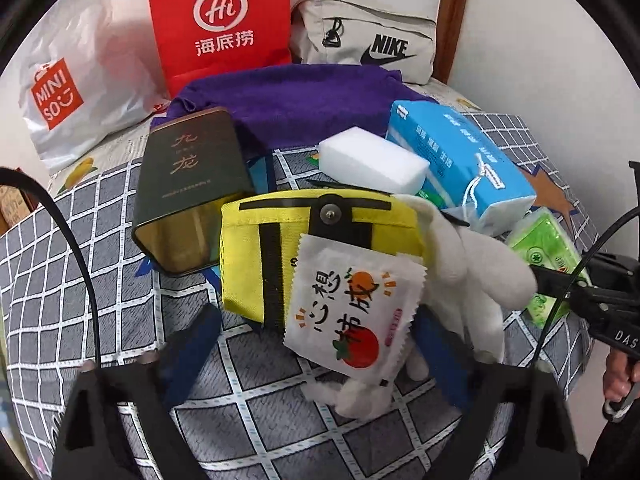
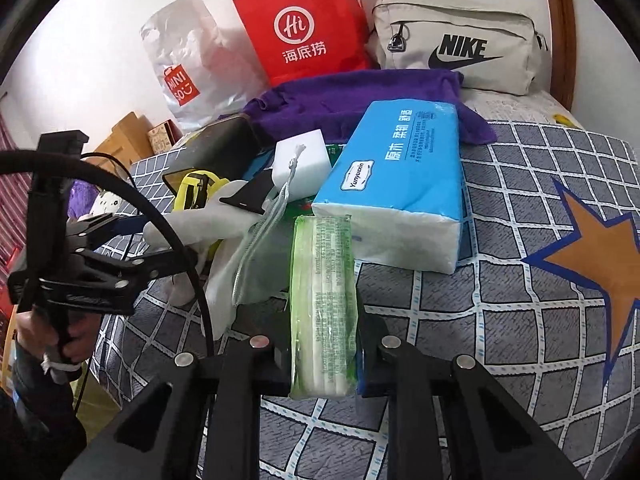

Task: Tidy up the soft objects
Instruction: 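Lift the green pack with the right gripper while the left grasps the fruit-print sachet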

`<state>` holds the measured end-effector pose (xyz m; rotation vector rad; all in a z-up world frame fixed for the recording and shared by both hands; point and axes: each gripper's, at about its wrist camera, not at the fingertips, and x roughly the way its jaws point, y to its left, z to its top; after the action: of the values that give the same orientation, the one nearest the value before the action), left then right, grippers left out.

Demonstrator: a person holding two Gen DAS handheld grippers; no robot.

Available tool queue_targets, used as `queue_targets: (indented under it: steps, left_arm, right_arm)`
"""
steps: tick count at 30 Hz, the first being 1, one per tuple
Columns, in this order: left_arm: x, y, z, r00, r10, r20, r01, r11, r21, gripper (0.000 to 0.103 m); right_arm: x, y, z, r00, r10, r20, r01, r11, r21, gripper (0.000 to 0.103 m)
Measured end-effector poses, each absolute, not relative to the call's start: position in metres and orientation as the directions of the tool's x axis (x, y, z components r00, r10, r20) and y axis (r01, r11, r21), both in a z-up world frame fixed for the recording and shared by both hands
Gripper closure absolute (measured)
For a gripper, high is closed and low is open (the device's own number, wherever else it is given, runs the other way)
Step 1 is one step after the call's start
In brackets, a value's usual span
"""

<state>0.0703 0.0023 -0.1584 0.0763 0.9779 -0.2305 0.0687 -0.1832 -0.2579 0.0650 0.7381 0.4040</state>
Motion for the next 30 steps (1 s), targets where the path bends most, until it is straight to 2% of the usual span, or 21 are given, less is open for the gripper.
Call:
queue_targets:
  steps: [1, 3, 5, 8, 10, 15, 20, 21, 23, 30]
  left_arm:
    - [0.071, 0.006, -0.159, 0.524, -0.181, -0.832, 0.24, 0.969, -0.06, 0.031]
    - [0.069, 0.012, -0.158, 0.509, -0.221, -0.832, 0.25, 0.963, -0.102, 0.053]
    - [0.065, 0.017, -0.155, 0.502, -0.251, -0.828, 0.263, 0.956, -0.13, 0.064]
    - [0.056, 0.022, -0.148, 0.505, -0.252, -0.826, 0.272, 0.954, -0.125, 0.07]
    - [0.05, 0.026, -0.145, 0.514, -0.23, -0.826, 0.269, 0.958, -0.1, 0.078]
    - [0.053, 0.048, -0.15, 0.517, -0.2, -0.832, 0.202, 0.973, -0.109, 0.08]
    - [0.065, 0.045, -0.16, 0.512, -0.203, -0.834, 0.207, 0.972, -0.109, 0.08]
    - [0.068, 0.044, -0.163, 0.505, -0.203, -0.839, 0.204, 0.973, -0.112, 0.082]
    - [0.071, 0.044, -0.169, 0.485, -0.206, -0.85, 0.191, 0.973, -0.127, 0.098]
    - [0.06, 0.054, -0.149, 0.534, -0.234, -0.813, 0.168, 0.971, -0.169, 0.099]
  right_arm:
    - [0.069, -0.184, -0.258, 0.666, 0.379, -0.642, -0.334, 0.922, 0.198, 0.082]
    - [0.069, -0.184, -0.258, 0.667, 0.381, -0.64, -0.333, 0.921, 0.202, 0.082]
    - [0.069, -0.185, -0.258, 0.665, 0.384, -0.641, -0.335, 0.92, 0.204, 0.082]
    - [0.069, -0.184, -0.257, 0.663, 0.39, -0.639, -0.339, 0.918, 0.207, 0.082]
    - [0.07, -0.184, -0.256, 0.661, 0.399, -0.636, -0.343, 0.914, 0.217, 0.082]
    - [0.072, -0.18, -0.258, 0.649, 0.405, -0.644, -0.346, 0.911, 0.224, 0.082]
    - [0.072, -0.176, -0.258, 0.646, 0.41, -0.644, -0.35, 0.909, 0.227, 0.082]
    - [0.072, -0.176, -0.258, 0.644, 0.413, -0.644, -0.351, 0.908, 0.231, 0.082]
    - [0.072, -0.175, -0.258, 0.638, 0.417, -0.647, -0.354, 0.905, 0.235, 0.082]
    - [0.067, -0.174, -0.25, 0.647, 0.408, -0.644, -0.355, 0.909, 0.219, 0.082]
